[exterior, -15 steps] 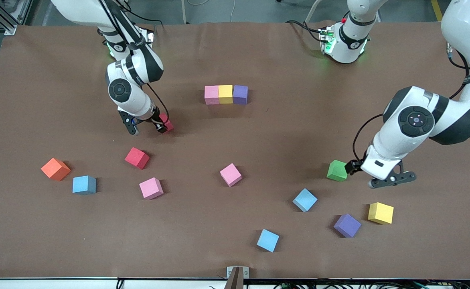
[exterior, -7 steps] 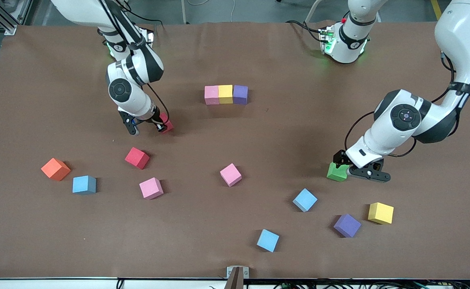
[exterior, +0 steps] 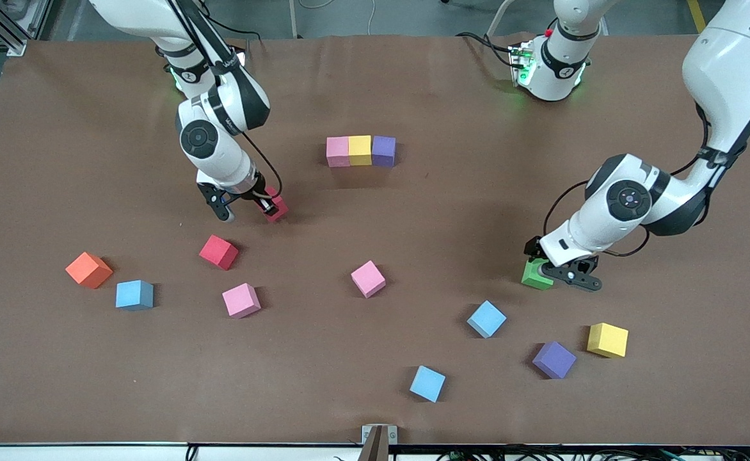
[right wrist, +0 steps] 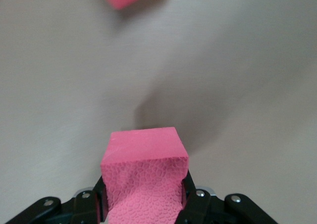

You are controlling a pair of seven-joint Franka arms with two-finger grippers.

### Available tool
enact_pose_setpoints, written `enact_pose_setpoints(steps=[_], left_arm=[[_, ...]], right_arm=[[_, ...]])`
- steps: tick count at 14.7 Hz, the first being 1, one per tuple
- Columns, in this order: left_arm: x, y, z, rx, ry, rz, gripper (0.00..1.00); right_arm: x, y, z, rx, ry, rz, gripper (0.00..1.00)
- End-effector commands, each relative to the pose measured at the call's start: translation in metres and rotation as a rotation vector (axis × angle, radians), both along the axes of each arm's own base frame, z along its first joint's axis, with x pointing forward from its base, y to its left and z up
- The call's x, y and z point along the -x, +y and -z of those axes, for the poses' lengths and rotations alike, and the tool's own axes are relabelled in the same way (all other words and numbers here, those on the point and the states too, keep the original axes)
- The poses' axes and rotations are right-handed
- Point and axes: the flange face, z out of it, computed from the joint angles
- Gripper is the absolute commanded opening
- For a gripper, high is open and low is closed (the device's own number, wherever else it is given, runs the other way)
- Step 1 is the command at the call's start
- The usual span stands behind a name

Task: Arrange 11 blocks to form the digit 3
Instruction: 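Carry red toward pink with the right gripper while the left gripper grasps green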

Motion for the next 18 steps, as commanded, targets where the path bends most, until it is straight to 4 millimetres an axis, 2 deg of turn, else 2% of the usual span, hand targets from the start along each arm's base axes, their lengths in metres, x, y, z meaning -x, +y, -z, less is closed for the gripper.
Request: enact_pose_setpoints(steps=[1, 3, 6, 8, 10, 16, 18], left_arm=[[-0.002, -0.005, 0.008, -0.017, -0.020, 0.030, 1.00], [-0.004, -0.001, 0.016, -0.033, -0.024, 0.044, 1.00], [-0.012, 0.002, 0.021, -0.039, -0.036, 0.042, 0.99], [-0.016, 0.003, 0.024, -0.034, -0.048, 0.037, 0.96], [-0.019, 0.002, 0.025, -0.029, -0.052, 0.022, 0.92], [-0.031, -0.008, 0.018, -0.010, -0.074, 0.015, 0.87], [-0.033, -0.007, 0.022, -0.016, -0.072, -0.002, 0.85]], right_arm=[[-0.018, 0.029, -0.026, -0.024, -0.015, -0.111, 0.00], [-0.036, 0.041, -0.042, -0.017, 0.051, -0.175, 0.00], [-0.053, 0.044, -0.047, -0.011, 0.120, -0.199, 0.00], [-0.046, 0.058, -0.041, -0.013, 0.122, -0.253, 0.00], [-0.035, 0.080, -0.034, -0.031, 0.105, -0.445, 0.00], [-0.038, 0.087, -0.026, -0.079, 0.028, -0.698, 0.00], [-0.028, 0.098, -0.018, -0.093, 0.029, -0.858, 0.00]])
